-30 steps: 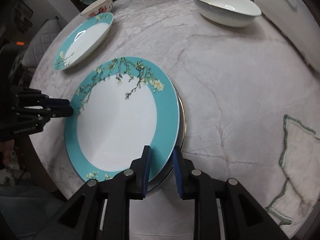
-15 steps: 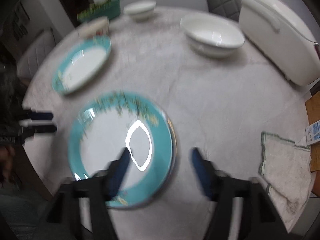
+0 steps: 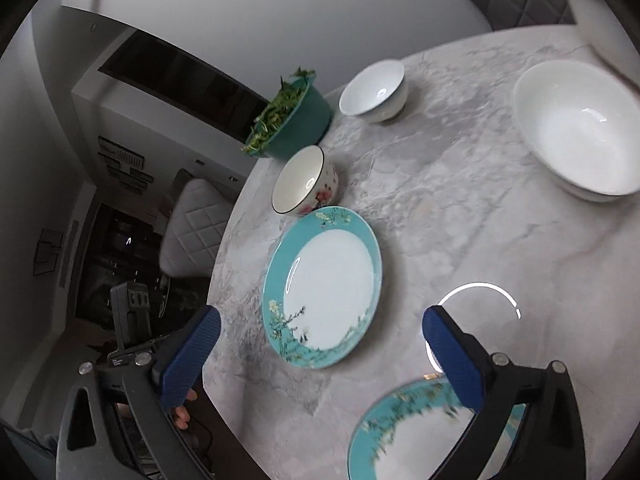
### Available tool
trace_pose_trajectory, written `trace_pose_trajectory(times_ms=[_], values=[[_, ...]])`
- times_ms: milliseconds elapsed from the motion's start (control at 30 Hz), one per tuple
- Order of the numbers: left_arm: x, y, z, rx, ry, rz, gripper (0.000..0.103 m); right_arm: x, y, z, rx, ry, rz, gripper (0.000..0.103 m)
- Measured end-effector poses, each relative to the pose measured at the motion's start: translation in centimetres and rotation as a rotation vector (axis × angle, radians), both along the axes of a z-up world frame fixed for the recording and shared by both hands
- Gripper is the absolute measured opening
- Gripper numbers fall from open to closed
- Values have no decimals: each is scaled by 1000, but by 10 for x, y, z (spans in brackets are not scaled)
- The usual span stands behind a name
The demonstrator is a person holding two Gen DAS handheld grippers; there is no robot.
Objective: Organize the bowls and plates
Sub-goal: 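Open both grippers and withdraw from the stacked plates, then close both grippers on opposite rims of the second teal floral plate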
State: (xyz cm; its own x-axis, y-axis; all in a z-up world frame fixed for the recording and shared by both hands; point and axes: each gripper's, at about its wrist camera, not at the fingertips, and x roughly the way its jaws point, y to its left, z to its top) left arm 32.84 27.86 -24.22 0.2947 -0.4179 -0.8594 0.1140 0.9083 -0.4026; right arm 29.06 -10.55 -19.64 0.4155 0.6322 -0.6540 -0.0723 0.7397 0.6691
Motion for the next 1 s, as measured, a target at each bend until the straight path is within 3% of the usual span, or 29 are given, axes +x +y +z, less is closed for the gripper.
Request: trace_pose_trajectory(times_ms=[100, 200, 333, 567, 767, 867, 933, 1000], values=[[16, -7, -12, 6, 29, -33, 103, 23, 13, -20, 33, 55, 4, 103], [35, -13, -27, 11, 54, -52, 103, 41, 19, -44, 3, 136, 2, 103], [52, -21, -52, 38, 122, -52, 103, 52, 19, -68, -21, 213, 9, 78], [76, -18, -75, 61, 166, -25, 100, 61, 28, -87, -64, 254, 61, 55], [93, -22, -87, 97, 178, -49, 65, 69, 32, -94, -71, 269, 80, 35], [103, -22, -89, 93, 179, -67, 60, 72, 33, -99, -58, 288, 96, 35], [107, -19, -89, 82, 188, -79, 45, 73, 36, -103, -64, 299, 117, 33], [111, -20, -93, 72, 211, -101, 27, 73, 39, -108, -65, 314, 134, 23]])
